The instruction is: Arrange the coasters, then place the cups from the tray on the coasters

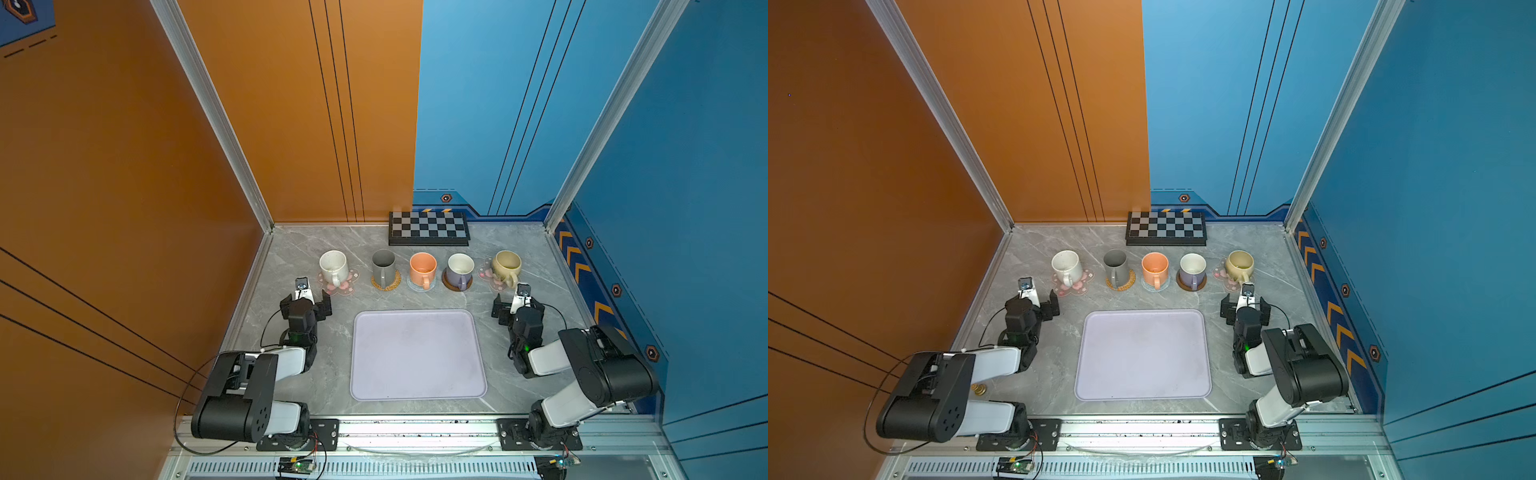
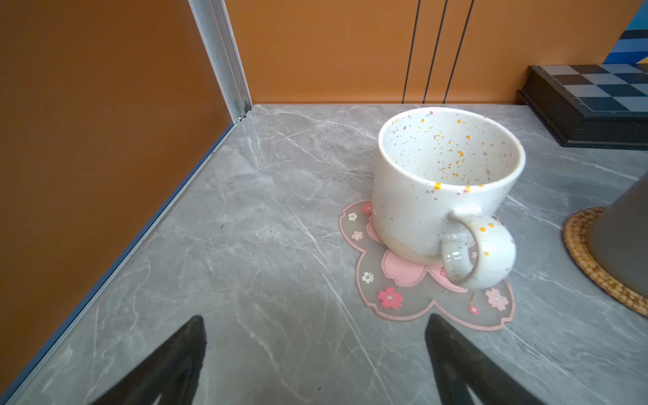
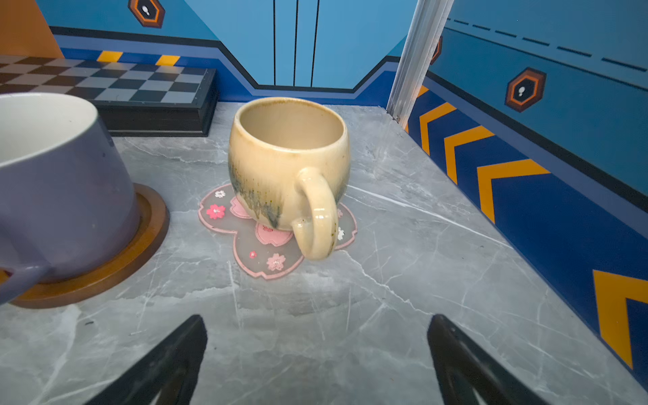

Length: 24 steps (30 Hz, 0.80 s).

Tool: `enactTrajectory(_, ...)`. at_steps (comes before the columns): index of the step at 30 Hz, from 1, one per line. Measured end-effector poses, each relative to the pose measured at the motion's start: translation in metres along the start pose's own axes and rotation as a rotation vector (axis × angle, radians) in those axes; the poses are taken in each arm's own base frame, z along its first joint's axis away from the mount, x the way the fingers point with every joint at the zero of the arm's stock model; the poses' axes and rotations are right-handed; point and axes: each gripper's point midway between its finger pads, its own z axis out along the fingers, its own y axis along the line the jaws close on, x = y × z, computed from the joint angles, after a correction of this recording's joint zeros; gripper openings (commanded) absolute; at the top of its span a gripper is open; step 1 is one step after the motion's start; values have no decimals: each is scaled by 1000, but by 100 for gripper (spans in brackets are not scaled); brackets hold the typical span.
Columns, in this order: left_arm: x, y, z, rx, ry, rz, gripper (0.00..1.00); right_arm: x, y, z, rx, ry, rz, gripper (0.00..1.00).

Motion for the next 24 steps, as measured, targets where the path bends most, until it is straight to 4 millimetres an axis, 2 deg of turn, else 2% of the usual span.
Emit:
enactTrajectory(3,5,-12,4,44,-20,27,98,-9,4,0,-33,-33,14,100)
enactTrajectory(8,25,-27,4,84,-26,81,98,-17,9,9,-110,-29,26,100)
enactTrajectory(14,10,-21,3,46,-86,64,98,-29,8,29,-156,-1,55,100)
enactTrajectory(24,-6,3,25,-38,-57,-9,98,-13,6,30,-140,72,79,100)
